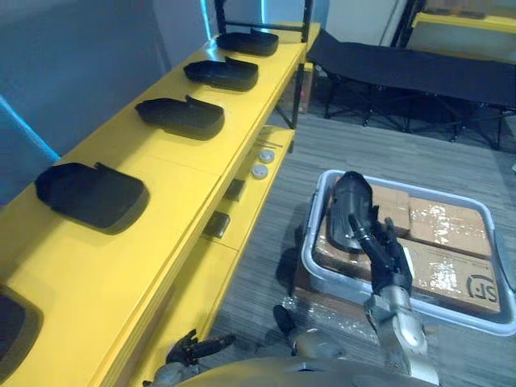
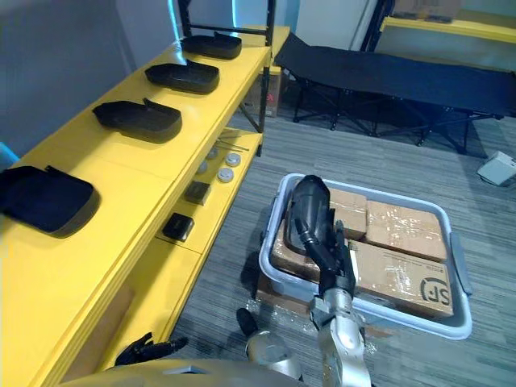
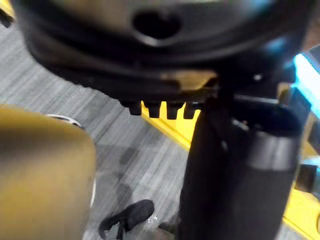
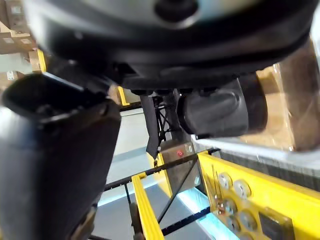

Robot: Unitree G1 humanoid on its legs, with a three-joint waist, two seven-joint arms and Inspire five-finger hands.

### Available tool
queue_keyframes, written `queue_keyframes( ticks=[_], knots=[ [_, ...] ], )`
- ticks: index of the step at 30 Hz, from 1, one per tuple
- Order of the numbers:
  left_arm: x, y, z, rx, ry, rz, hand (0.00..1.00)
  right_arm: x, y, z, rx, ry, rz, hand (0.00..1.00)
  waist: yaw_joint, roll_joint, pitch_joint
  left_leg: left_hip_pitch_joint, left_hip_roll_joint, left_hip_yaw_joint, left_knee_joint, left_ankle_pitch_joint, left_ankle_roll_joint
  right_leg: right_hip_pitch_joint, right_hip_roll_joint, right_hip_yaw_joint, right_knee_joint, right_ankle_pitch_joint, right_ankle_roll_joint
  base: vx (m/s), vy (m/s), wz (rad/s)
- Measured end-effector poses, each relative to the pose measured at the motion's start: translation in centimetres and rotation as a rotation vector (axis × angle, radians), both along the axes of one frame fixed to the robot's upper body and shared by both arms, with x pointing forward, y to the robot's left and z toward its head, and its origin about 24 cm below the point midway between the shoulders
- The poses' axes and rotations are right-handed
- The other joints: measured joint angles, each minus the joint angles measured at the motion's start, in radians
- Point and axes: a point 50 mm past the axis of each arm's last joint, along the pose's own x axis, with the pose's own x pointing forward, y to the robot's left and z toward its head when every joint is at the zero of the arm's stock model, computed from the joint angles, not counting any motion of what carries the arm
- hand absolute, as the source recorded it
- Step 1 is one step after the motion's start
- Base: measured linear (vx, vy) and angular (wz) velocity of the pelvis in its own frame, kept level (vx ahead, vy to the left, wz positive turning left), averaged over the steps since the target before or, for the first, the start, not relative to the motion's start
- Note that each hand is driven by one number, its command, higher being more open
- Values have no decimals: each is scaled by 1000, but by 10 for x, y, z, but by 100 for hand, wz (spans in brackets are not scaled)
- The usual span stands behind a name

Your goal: Walk over and take three plastic housings, then place them on the shelf

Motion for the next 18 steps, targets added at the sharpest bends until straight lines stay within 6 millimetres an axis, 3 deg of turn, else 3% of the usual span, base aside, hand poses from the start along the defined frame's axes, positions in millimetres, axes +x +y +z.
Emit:
queue_keyframes(
  ticks=[2,4,5,6,7,8,9,10,11,13,14,15,16,17,18],
  knots=[
    [5,1,2,6,-20,10,100,-5,13,-5,40,22,11,100,5,-30,19,-7,-28,0,14,-2,14,-21,-19,3,40,-7,12,-200,140,-14],
    [5,3,2,8,-29,25,100,-17,20,-12,89,55,17,100,8,-36,26,-9,-34,24,28,-6,23,-40,-23,-6,70,-9,10,-108,82,-36],
    [4,3,3,8,-40,50,100,-25,22,-16,118,71,14,100,14,-41,27,-6,-43,56,40,-9,27,-49,-31,-35,73,-24,-16,-52,58,-53],
    [4,4,4,8,-48,60,100,-27,22,-16,144,68,3,100,19,-37,32,-5,-42,76,44,-9,27,-60,-46,-93,82,-47,-55,-65,86,-86],
    [4,3,6,1,-67,98,100,-30,21,-13,177,53,-10,100,26,-18,46,-2,-30,105,43,0,41,-84,-63,-225,119,-149,-187,-54,84,-96],
    [4,-2,6,-7,-75,129,100,-30,20,-10,199,23,-23,100,37,1,52,0,-11,133,29,8,54,-123,-73,-307,203,-171,-158,-40,83,-92],
    [3,-2,6,-2,-74,140,100,-28,20,-7,203,7,-27,100,39,0,51,4,-8,148,17,8,54,-142,-82,-337,272,-170,-143,9,55,-52],
    [3,3,6,11,-69,155,100,-25,23,-3,208,-36,-43,100,44,-6,50,8,-4,151,20,8,54,-146,-121,-374,461,-217,-125,46,22,-18],
    [3,4,7,12,-70,162,100,-24,24,-1,209,-49,-40,100,53,-10,47,8,1,155,29,8,54,-141,-130,-380,504,-256,-116,63,-4,-12],
    [3,9,7,18,-74,192,100,-15,29,4,208,-77,-38,100,70,-21,42,1,23,162,73,7,52,-141,-148,-397,582,-284,-139,81,-63,-23],
    [1,17,8,31,-66,221,100,-7,38,7,226,-92,-38,100,78,-27,34,-34,47,134,170,2,45,-139,-103,-417,583,-218,-163,21,-97,-60],
    [0,20,7,27,-58,240,100,0,44,10,232,-108,-30,100,100,-39,42,-85,61,77,248,9,73,-136,-85,-397,545,-160,-212,-55,-96,-72],
    [-1,23,7,29,-53,236,100,6,47,10,225,-114,-25,100,112,-33,32,-105,61,25,219,-2,76,-113,-66,-369,471,-127,-180,-113,-29,-98],
    [0,21,7,14,-58,211,100,14,49,13,218,-128,-43,100,116,-6,37,-80,91,10,69,54,17,-103,-77,-377,516,-190,-182,-90,-1,-76],
    [-1,24,7,15,-57,216,100,17,51,12,222,-125,-42,100,118,-32,38,-69,84,24,66,58,11,-104,-118,-376,571,-218,-161,-43,7,-66]
  ],
)
